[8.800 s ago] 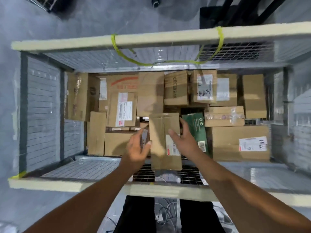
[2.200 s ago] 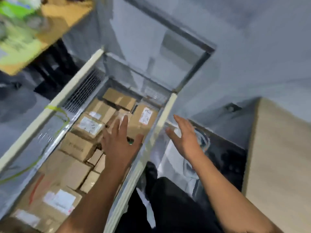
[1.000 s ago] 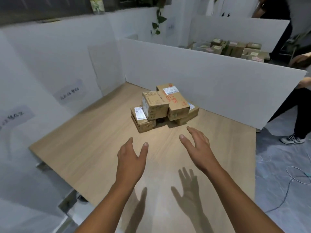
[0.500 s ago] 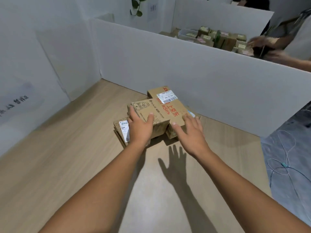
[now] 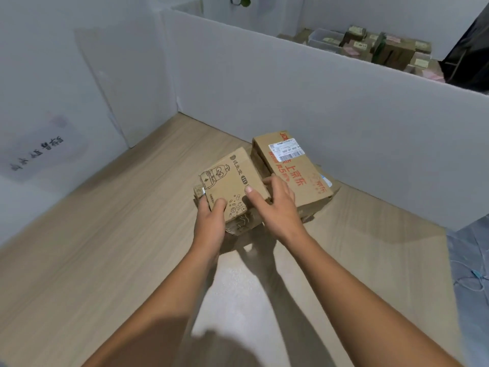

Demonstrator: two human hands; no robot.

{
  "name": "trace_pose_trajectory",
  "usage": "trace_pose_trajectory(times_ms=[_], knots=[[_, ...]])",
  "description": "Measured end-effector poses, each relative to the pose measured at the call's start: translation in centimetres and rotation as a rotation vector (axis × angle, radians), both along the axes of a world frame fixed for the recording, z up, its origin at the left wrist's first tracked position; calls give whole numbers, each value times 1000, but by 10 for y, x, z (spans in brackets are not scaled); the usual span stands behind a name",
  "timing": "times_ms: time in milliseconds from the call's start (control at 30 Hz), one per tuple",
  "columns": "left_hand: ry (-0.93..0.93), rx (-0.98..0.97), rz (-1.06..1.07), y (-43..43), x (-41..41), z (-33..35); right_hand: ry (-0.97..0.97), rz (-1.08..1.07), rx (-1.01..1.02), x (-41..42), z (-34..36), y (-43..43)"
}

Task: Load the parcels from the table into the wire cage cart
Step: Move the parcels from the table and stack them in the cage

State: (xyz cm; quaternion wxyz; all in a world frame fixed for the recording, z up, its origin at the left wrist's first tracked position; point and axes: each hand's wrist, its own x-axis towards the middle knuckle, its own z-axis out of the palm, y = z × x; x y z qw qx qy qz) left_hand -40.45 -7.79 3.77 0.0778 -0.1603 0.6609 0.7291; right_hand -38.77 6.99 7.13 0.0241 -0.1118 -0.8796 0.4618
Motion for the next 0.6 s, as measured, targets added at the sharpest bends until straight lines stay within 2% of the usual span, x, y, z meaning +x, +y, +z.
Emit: trace_pose_trajectory(times_ms=[100,200,367,467,600], knots=[[67,46,85,-17,62,18,98,-12,-311,49,5,-20],[84,10,132,-41,143,31,68,68,-469,110,0,-42],[82,-100,163,-84,269,39,-41,245,-581,215,-12,-81],[53,-168,263,-106,326,38,-81,351,-599,260,-13,-105],[46,-128,374,-135,386,37,-148,500,-596,297,-9,-140]])
